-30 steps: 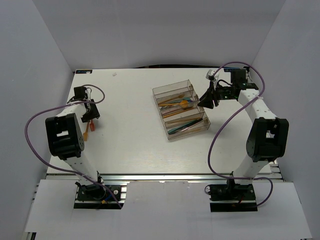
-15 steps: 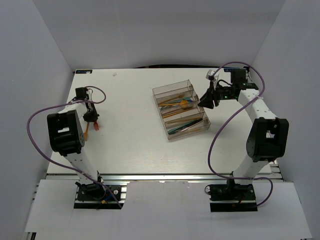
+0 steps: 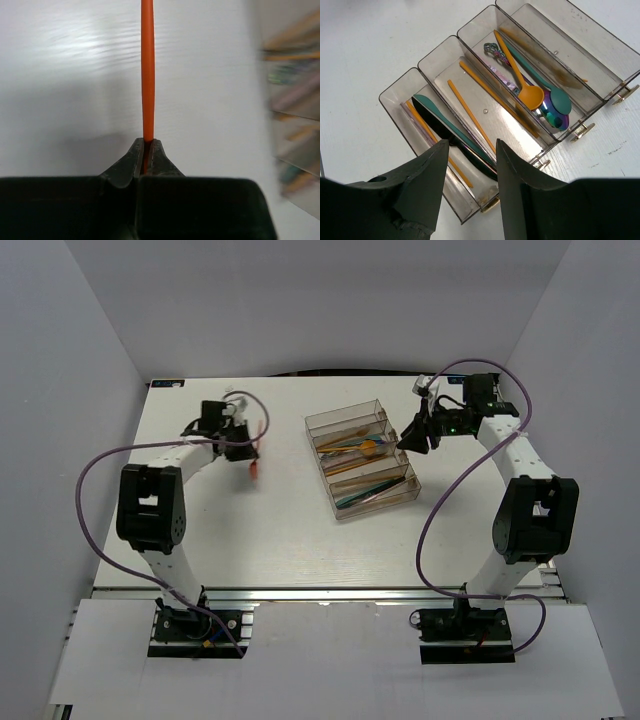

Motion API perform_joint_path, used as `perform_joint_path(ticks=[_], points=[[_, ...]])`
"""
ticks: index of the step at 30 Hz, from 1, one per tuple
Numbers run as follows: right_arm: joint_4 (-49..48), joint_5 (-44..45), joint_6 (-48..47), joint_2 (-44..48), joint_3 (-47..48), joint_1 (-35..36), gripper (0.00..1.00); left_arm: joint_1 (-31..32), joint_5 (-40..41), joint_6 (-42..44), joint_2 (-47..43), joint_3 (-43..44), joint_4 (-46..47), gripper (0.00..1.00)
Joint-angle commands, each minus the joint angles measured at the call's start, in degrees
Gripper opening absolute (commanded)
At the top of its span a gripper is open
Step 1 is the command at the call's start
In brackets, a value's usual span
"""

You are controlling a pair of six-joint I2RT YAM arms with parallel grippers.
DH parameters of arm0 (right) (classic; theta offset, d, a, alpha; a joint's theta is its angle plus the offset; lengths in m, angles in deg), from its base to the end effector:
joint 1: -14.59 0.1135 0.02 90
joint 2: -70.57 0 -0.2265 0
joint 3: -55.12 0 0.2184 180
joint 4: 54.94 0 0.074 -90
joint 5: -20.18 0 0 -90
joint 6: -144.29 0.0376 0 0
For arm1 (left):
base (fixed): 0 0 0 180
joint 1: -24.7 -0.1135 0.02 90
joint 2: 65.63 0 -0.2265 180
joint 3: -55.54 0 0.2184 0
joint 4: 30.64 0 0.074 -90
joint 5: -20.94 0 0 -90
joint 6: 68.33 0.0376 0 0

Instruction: Sort the eating utensils into containers

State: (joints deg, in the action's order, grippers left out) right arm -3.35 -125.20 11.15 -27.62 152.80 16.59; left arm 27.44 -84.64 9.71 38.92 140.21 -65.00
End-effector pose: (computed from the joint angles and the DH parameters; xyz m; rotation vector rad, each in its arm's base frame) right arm 0.3280 0.0424 0.2605 -1.1530 1.7902 0.7768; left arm 0.3458 -0.0267 0.1690 -0.0917 2.5224 -0.4462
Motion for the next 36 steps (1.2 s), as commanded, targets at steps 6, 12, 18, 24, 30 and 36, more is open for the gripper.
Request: perform_joint_path(ticks=[6, 12, 18, 24, 30, 36], points=[[0.84, -0.35, -0.9, 1.25, 2.73, 0.11, 0.49, 16.93, -17.92, 9.23, 3.79, 14.83, 14.29, 0.0], [0.75, -0.26, -1.34, 2.21, 1.85, 0.11, 0.49, 21.6, -13.53, 19.42, 16.36, 31.78, 12.79, 0.0], [0.75, -0.35, -1.6, 3.27, 0.62, 0.11, 0.49, 23.62, -8.95, 25.67, 23.67, 41.38, 12.44, 0.07], [0.75, -0.44, -2.04, 3.97, -0.7, 0.02, 0.49, 23.62, -5.26, 28.93, 27.54, 45.53, 12.35, 0.14], [0.22, -0.7, -1.69, 3.62, -0.88, 0.02, 0.49, 23.62, -6.31, 30.95, 27.46, 43.6, 10.06, 0.23], [0.13, -0.79, -1.43, 3.36, -0.61, 0.02, 0.49, 23.62, -8.25, 30.16, 24.91, 38.32, 9.98, 0.46]])
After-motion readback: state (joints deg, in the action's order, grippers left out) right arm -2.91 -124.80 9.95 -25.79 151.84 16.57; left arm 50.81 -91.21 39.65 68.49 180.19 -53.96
